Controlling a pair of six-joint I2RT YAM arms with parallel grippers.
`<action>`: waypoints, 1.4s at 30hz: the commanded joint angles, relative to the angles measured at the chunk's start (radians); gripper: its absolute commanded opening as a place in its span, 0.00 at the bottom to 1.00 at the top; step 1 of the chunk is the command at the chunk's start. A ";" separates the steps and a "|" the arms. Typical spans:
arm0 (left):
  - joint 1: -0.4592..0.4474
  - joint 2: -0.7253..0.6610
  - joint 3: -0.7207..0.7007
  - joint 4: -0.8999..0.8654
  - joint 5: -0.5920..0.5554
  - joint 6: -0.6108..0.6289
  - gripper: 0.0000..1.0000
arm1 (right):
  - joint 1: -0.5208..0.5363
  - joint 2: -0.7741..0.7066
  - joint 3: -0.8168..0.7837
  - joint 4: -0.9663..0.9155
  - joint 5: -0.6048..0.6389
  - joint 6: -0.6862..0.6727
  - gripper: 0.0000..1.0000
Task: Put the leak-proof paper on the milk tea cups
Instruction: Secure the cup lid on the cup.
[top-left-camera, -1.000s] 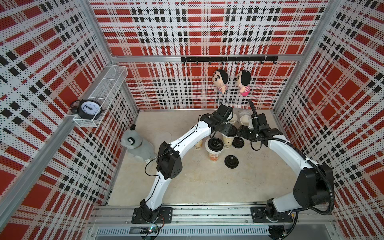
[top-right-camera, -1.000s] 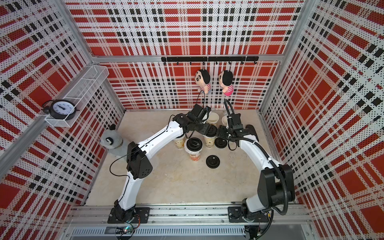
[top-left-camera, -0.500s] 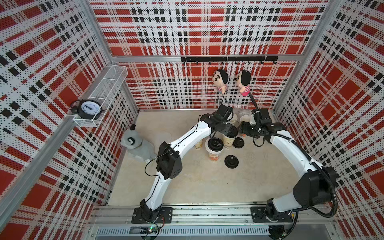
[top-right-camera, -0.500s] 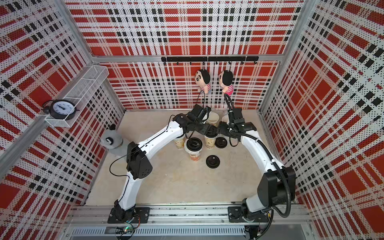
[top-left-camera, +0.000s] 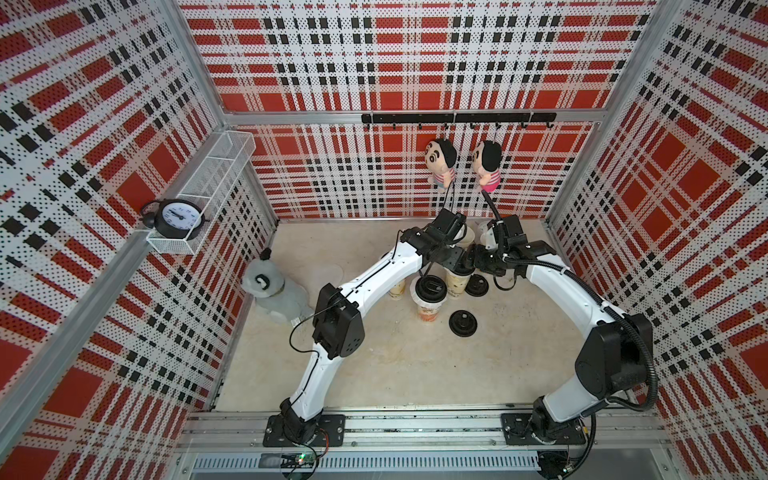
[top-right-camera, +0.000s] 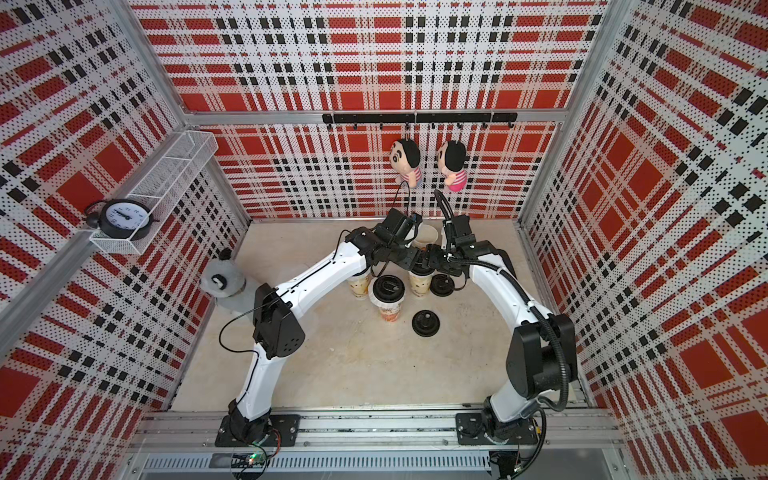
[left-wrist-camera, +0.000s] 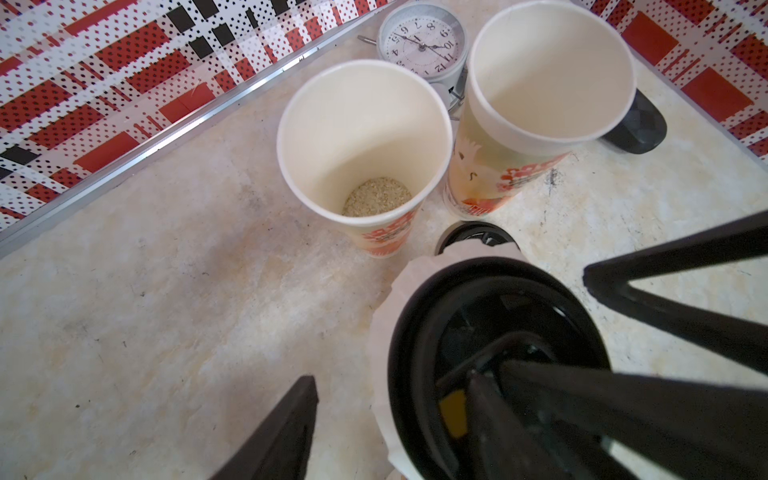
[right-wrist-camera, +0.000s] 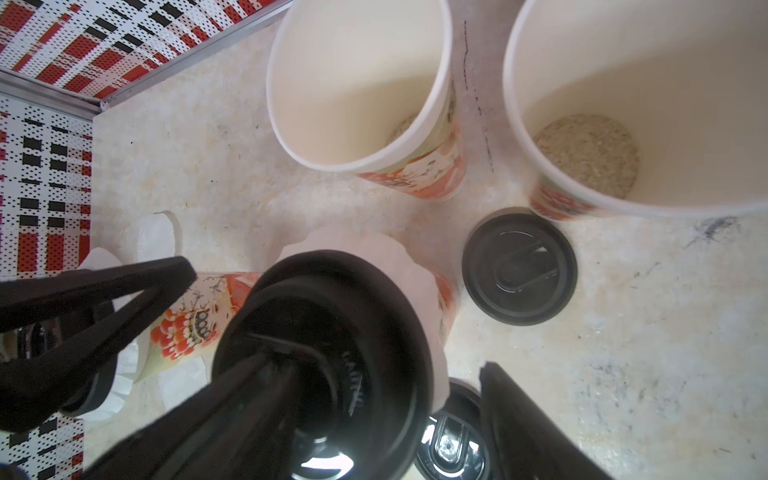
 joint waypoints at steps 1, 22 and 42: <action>0.002 0.007 -0.018 -0.063 -0.002 0.011 0.61 | 0.008 0.022 0.011 -0.011 0.026 0.003 0.71; 0.082 -0.053 0.046 -0.079 0.103 -0.083 0.47 | 0.008 0.001 -0.076 -0.042 0.091 0.003 0.68; 0.046 -0.027 0.025 -0.089 0.169 -0.056 0.37 | 0.008 0.011 -0.074 -0.047 0.091 0.003 0.67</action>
